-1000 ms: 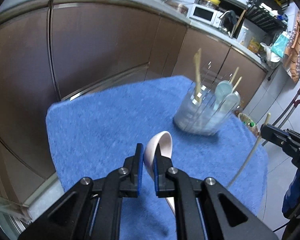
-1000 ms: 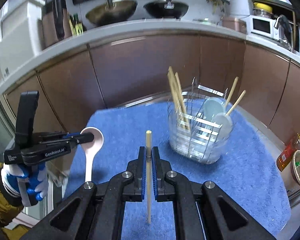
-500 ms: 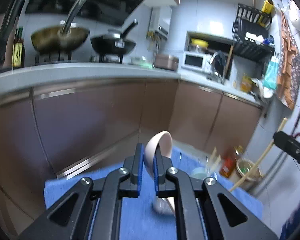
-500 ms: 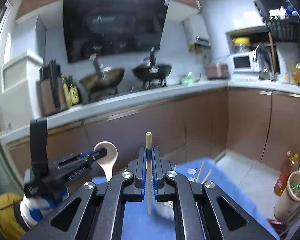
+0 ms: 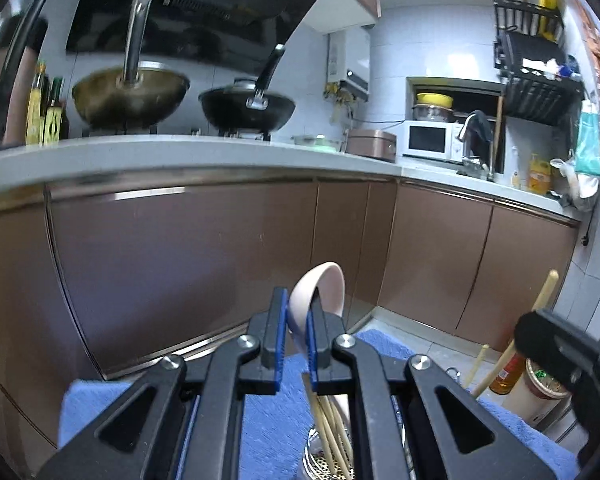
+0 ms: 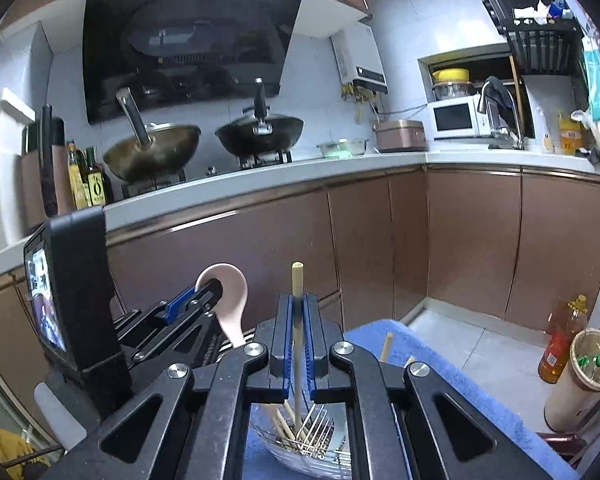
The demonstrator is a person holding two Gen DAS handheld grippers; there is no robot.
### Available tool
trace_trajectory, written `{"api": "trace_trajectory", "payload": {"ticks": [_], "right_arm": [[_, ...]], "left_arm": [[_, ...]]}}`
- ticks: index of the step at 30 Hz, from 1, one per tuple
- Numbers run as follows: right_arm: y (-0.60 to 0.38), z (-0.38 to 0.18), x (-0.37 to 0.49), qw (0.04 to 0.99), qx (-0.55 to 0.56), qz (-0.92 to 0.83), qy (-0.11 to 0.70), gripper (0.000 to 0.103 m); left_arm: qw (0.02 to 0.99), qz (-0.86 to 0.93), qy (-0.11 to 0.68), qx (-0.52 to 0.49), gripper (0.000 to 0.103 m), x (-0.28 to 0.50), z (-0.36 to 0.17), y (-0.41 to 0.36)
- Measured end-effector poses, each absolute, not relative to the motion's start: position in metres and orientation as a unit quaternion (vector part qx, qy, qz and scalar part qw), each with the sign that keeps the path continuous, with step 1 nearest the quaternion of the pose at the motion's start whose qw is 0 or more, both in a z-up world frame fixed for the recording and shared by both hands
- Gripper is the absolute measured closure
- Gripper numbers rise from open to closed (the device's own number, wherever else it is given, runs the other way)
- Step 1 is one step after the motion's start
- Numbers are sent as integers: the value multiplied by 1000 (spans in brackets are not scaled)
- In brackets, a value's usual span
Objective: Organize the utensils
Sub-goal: 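Lower the pink spoon into the wire holder with the left tool while the right tool drops the chopstick in, then open both tools and withdraw them from the wire holder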
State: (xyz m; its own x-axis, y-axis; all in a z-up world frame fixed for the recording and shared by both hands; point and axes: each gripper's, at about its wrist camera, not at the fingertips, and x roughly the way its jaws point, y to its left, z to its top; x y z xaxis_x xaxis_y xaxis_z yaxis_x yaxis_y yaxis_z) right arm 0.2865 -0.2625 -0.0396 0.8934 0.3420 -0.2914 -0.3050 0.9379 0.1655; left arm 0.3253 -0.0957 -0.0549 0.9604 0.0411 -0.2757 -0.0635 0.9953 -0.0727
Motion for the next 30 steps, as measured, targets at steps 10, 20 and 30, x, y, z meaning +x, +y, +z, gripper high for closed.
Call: {"api": "trace_trajectory", "payload": {"ticks": [10,20,30], "right_arm": [[-261,-67,286,967,53,160,190,97],[-273,-63,275,968,57,152,193,81],[-286,-42,236,972,73,146,169,59]], "left_arm": [[985,28,156,-73,94,331,-85,-87],[988,6,141,-57,80,307,-75,-83],[991,6,118,-66,66,257,-37,-49]]}}
